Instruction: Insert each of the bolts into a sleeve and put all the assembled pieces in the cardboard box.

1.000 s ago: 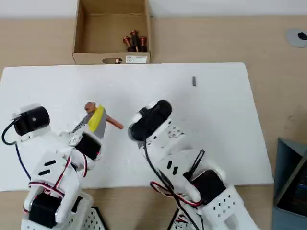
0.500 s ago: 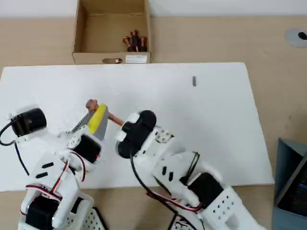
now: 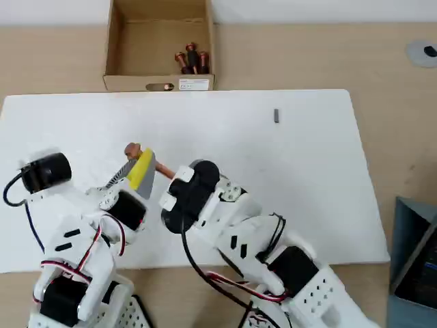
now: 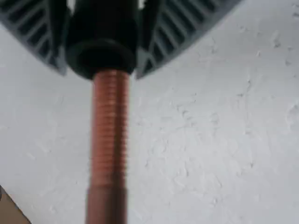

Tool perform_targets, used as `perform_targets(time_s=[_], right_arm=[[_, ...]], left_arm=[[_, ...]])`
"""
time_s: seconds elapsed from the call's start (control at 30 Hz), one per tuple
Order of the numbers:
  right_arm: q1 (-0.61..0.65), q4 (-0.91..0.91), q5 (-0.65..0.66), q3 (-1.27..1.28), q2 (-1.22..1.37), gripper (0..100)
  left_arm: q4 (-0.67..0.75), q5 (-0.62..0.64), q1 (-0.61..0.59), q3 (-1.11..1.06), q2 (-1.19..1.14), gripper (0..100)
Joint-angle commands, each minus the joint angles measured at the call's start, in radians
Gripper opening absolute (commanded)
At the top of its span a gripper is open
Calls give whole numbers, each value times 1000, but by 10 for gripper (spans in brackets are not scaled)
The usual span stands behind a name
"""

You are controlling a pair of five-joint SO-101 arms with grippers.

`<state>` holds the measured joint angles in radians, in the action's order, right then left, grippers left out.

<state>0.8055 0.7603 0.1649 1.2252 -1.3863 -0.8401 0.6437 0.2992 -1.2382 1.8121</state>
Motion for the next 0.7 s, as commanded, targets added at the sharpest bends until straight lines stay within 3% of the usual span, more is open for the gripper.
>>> perform_targets(time_s=[0.0,0.3,0.5,0.67], right_arm=[[10,-29,6,-74,-10,9],[45,-29,15,-74,-10,9],[47,-29,15,-74,-10,9],[47,-29,41,-74,-10,9]], left_arm=[[21,5,12,3,5,3],[25,-2,123,-37,5,3],[20,-104,137,-74,7,3],[-14,-215,247,-92,7,3]])
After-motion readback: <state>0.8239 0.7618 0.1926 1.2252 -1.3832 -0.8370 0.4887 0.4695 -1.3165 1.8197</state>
